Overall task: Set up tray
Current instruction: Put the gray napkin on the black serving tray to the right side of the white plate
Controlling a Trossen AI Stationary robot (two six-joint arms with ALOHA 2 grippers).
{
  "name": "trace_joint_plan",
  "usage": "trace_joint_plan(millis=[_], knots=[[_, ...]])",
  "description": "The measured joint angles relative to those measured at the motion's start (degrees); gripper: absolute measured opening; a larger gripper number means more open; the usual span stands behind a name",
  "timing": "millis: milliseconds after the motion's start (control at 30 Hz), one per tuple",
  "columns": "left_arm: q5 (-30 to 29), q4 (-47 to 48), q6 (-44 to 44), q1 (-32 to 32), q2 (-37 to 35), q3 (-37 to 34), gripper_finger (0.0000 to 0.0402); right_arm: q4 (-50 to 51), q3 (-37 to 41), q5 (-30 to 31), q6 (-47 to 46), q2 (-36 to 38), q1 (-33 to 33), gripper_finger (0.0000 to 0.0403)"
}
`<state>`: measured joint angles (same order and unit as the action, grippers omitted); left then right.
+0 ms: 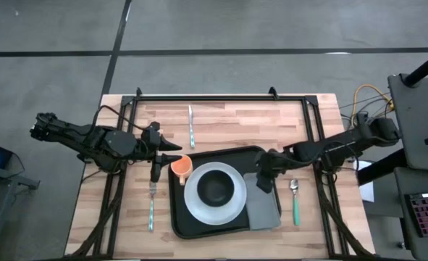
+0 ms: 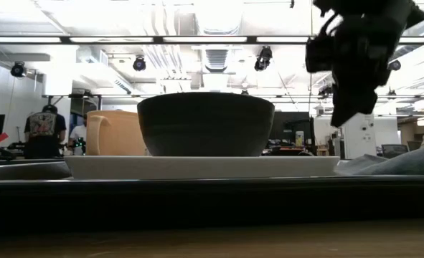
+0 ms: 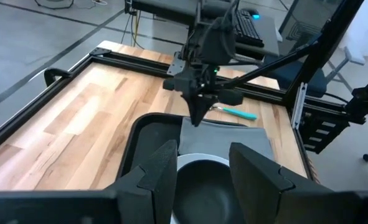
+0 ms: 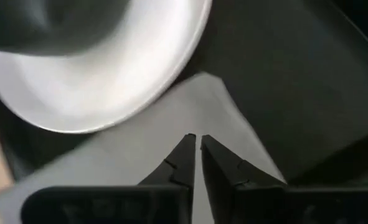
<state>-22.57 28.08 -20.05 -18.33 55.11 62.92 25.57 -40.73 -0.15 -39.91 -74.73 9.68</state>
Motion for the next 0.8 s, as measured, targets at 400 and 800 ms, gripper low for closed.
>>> trace_joint_plan(millis=[400, 800], knots=[[0.0, 0.4, 0.0, 0.0, 0.0, 0.0, 0.0128, -2.6, 0.2, -5.9, 12.3, -4.0, -5.5, 0.0094], [0.0, 0.8, 0.0, 0.0, 0.0, 0.0, 0.0128, -3.5, 0.3, -9.4, 18.3, -7.3, -9.0, 0.0057]])
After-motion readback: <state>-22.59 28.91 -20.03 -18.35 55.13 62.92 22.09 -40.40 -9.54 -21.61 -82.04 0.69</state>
